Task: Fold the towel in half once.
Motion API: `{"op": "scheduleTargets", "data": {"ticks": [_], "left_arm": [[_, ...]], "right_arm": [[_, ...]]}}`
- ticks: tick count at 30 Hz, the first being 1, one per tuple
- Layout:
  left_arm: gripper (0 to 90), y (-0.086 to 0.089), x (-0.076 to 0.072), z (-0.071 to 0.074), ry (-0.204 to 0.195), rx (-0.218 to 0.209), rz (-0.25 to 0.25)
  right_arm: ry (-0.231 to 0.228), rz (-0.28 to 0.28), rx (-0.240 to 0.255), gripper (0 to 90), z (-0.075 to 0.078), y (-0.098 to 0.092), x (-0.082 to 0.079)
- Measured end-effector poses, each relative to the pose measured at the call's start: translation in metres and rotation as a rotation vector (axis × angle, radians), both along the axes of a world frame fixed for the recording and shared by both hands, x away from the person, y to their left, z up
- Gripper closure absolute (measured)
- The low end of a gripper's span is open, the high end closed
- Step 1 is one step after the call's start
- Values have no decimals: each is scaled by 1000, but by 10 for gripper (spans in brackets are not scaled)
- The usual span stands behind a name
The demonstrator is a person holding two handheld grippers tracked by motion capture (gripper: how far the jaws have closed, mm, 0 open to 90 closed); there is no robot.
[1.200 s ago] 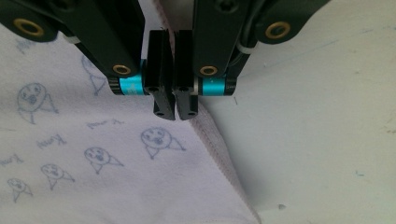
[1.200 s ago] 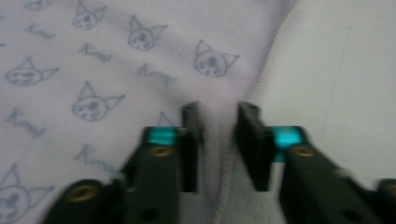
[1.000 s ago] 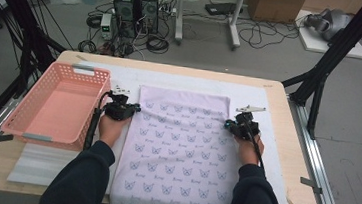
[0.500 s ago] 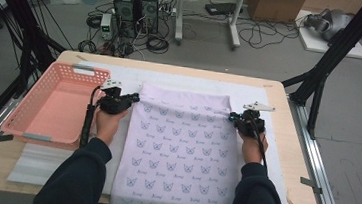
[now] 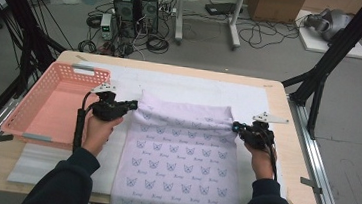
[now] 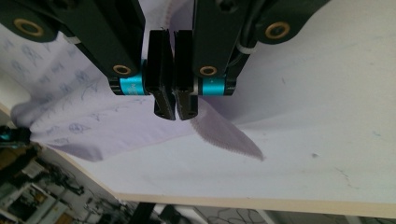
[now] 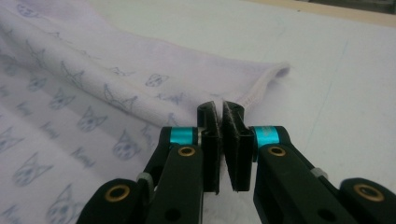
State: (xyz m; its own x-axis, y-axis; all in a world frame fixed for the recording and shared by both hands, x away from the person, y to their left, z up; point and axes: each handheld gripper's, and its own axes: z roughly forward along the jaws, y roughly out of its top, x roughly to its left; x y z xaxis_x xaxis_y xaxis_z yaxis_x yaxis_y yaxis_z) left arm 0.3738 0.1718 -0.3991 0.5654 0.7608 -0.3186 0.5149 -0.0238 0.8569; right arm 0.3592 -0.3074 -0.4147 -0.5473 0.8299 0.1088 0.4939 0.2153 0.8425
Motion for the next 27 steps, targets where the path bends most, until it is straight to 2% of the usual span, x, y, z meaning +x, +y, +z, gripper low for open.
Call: {"op": "scheduleTargets", "data": {"ticks": [3, 5, 12, 16, 19, 21, 23, 25, 26, 27], "left_arm": [[868, -2, -12, 4, -26, -10, -28], [868, -2, -18, 4, -37, 1, -39], [868, 2, -41, 2, -70, 0, -33], [868, 6, -56, -1, -80, -3, -46], [868, 10, -68, -7, -77, -6, -54], [868, 9, -75, -10, -70, 12, -68], [864, 8, -80, -14, -56, 29, -85], [842, 6, -83, -19, -52, 61, -88], [792, 5, -82, -21, -46, 71, -87], [687, 5, -80, -22, -36, 67, -71]], "right_arm": [[-9, 11, 10, 858, 0, -4, -12], [0, 18, 14, 856, 0, -6, -19], [0, 58, 22, 856, -2, -7, -40], [-13, 78, 49, 856, 1, -10, -53], [5, 87, 82, 855, 5, -13, -62], [27, 91, 70, 855, 4, -13, -67], [48, 98, 22, 852, 2, -12, -71], [85, 97, 2, 826, -2, -11, -73], [98, 89, -5, 767, -4, -10, -74], [98, 68, -17, 687, -5, -10, -73]]}}
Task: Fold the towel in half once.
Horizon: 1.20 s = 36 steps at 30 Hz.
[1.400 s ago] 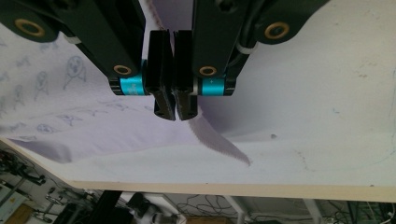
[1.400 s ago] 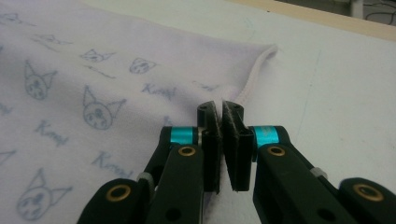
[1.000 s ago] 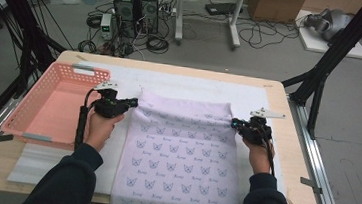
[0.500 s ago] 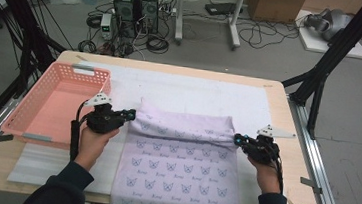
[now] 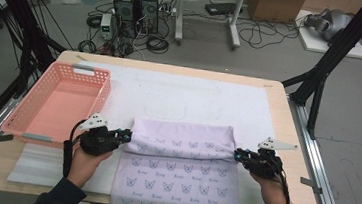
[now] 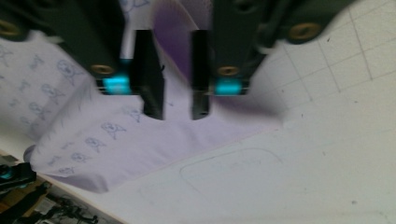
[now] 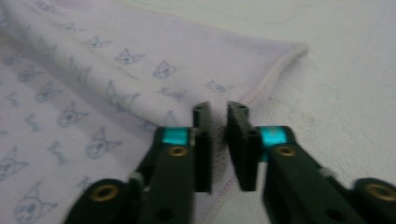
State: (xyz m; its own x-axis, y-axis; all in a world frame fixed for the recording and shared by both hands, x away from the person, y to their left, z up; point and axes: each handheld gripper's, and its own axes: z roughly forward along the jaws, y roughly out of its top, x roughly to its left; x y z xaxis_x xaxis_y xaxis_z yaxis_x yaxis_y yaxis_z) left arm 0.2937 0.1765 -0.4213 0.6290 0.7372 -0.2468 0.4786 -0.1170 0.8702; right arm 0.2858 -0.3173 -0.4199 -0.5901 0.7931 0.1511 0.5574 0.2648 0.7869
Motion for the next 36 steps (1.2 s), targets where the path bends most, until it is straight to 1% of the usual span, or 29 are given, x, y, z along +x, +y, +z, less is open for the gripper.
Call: {"op": "scheduleTargets", "data": {"ticks": [1, 2, 4, 5, 6, 10, 12, 14, 15, 16, 17, 20, 21, 22, 24, 25, 26, 27, 28, 29, 30, 31, 32, 33, 35, 36], "left_arm": [[581, 0, 2, -1, 8, -9, 15], [530, 1, 5, -2, 14, -18, 25], [465, 1, 10, -4, 29, -24, 39], [447, 1, 13, -4, 34, -20, 42], [440, 1, 18, -5, 42, -23, 52], [424, -1, 35, -8, 71, -23, 93], [424, -3, 44, -10, 78, -19, 105], [425, -4, 53, -12, 101, -17, 121], [425, -4, 56, -14, 102, -16, 133], [427, -4, 60, -15, 112, -17, 148], [427, -4, 64, -16, 138, -6, 156], [429, -10, 73, -19, 164, 37, 156], [431, -13, 75, -21, 164, 50, 149], [438, -16, 77, -21, 179, 73, 139], [467, -23, 79, -25, 178, 109, 125], [490, -26, 80, -27, 172, 136, 123], [521, -28, 79, -27, 143, 173, 124], [593, -29, 78, -26, 121, 210, 124], [656, -29, 77, -27, 107, 224, 131], [728, -26, 77, -26, 106, 224, 114], [812, -25, 77, -26, 113, 199, 106], [833, -24, 77, -25, 109, 203, 100], [854, -23, 76, -23, 96, 205, 95], [868, -22, 75, -21, 84, 191, 104], [869, -18, 72, -16, 71, 132, 111], [869, -16, 71, -13, 60, 113, 112]], "right_arm": [[-6, -27, -5, 622, 0, -1, 1], [-11, -53, 9, 587, 0, -3, 2], [-24, -95, 41, 524, 1, -6, 4], [-32, -112, 41, 498, 2, -7, 5], [-37, -121, 42, 492, 2, -7, 7], [-26, -126, 47, 464, -1, -2, 19], [-16, -119, 32, 457, -3, 4, 27], [0, -124, 25, 449, -5, 10, 37], [4, -123, 14, 447, -5, 12, 43], [18, -125, 7, 448, -6, 14, 48], [29, -126, 5, 448, -7, 17, 54], [57, -136, -13, 426, -10, 25, 68], [67, -135, -18, 424, -11, 28, 72], [71, -130, -30, 416, -13, 30, 76], [87, -132, -47, 412, -15, 37, 83], [93, -128, -65, 413, -16, 39, 86], [103, -132, -76, 424, -17, 42, 88], [106, -126, -91, 457, -19, 44, 91], [110, -121, -116, 506, -20, 47, 92], [83, -122, -166, 591, -20, 48, 92], [76, -109, -174, 713, -19, 48, 92], [86, -94, -158, 801, -19, 46, 92], [87, -87, -162, 825, -19, 45, 92], [76, -77, -172, 836, -18, 45, 91], [50, -69, -171, 838, -15, 46, 89], [28, -65, -164, 838, -13, 45, 87]]}}
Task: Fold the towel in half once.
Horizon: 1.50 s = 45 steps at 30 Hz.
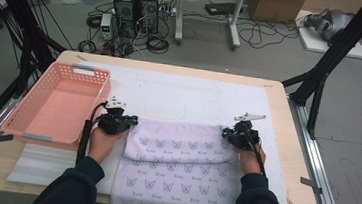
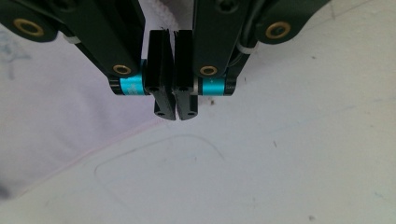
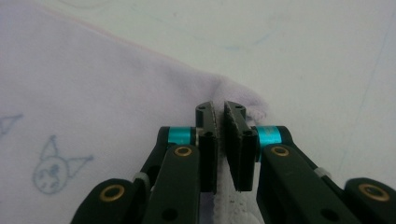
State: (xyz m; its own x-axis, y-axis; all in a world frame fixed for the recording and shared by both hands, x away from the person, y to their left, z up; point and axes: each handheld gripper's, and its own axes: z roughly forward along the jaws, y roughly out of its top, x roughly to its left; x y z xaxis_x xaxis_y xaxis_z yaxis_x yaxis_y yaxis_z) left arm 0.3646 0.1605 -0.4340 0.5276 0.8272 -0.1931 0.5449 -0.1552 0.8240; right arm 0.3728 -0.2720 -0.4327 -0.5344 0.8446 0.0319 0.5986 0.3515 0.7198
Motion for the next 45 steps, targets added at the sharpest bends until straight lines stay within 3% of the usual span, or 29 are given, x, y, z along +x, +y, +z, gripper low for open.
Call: {"op": "scheduleTargets", "data": {"ticks": [9, 17, 24, 29, 32, 39, 45], "left_arm": [[869, 11, -17, 20, -50, -124, -42], [869, 13, -34, 30, -70, -201, -86], [869, 11, -45, 30, -61, -195, -109], [868, 8, -53, 22, -47, -185, -129], [866, 8, -56, 16, -34, -161, -139], [861, 13, -58, 11, -12, -176, -139], [864, 16, -62, 12, -12, -178, -134]], "right_arm": [[-102, 31, 108, 831, 21, -14, -25], [-153, 57, 196, 830, 30, -28, -56], [-167, 76, 230, 827, 33, -36, -75], [-163, 82, 204, 822, 26, -42, -82], [-140, 82, 185, 822, 20, -44, -85], [-113, 112, 189, 819, 17, -43, -83], [-63, 148, 189, 822, 19, -46, -85]]}}
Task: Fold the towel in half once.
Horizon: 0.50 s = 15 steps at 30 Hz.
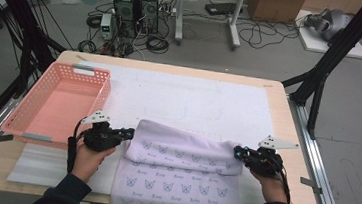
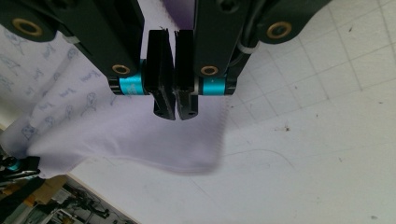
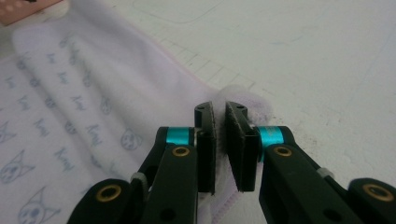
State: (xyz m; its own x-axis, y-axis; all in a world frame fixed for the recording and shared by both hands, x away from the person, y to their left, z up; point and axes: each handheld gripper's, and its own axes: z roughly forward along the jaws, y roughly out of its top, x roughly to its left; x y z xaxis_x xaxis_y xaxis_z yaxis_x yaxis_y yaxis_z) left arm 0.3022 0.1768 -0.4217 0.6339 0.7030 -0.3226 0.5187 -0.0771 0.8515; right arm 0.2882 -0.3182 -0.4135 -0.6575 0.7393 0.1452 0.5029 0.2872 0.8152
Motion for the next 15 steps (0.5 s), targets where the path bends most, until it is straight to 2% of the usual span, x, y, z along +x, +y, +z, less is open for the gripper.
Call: {"op": "scheduleTargets", "data": {"ticks": [2, 4, 5, 8, 9, 11, 15], "left_arm": [[864, 2, 0, 0, -1, 8, 6], [846, 2, 1, -2, 7, 17, 13], [804, 0, 2, -3, 10, 25, 22], [571, -5, 9, -6, 16, 42, 46], [528, -7, 11, -7, 8, 49, 60], [489, -12, 20, -8, 11, 54, 69], [462, -26, 38, -14, 55, 88, 66]], "right_arm": [[27, 7, -8, 822, 0, -2, 0], [35, 3, -14, 819, -3, -4, 1], [39, -1, -17, 819, -5, -4, 2], [47, 3, -29, 820, -8, 0, 4], [45, 6, -31, 820, -8, 0, 5], [47, 4, -23, 820, -8, 1, 5], [44, 1, -21, 819, -8, 1, 6]]}}
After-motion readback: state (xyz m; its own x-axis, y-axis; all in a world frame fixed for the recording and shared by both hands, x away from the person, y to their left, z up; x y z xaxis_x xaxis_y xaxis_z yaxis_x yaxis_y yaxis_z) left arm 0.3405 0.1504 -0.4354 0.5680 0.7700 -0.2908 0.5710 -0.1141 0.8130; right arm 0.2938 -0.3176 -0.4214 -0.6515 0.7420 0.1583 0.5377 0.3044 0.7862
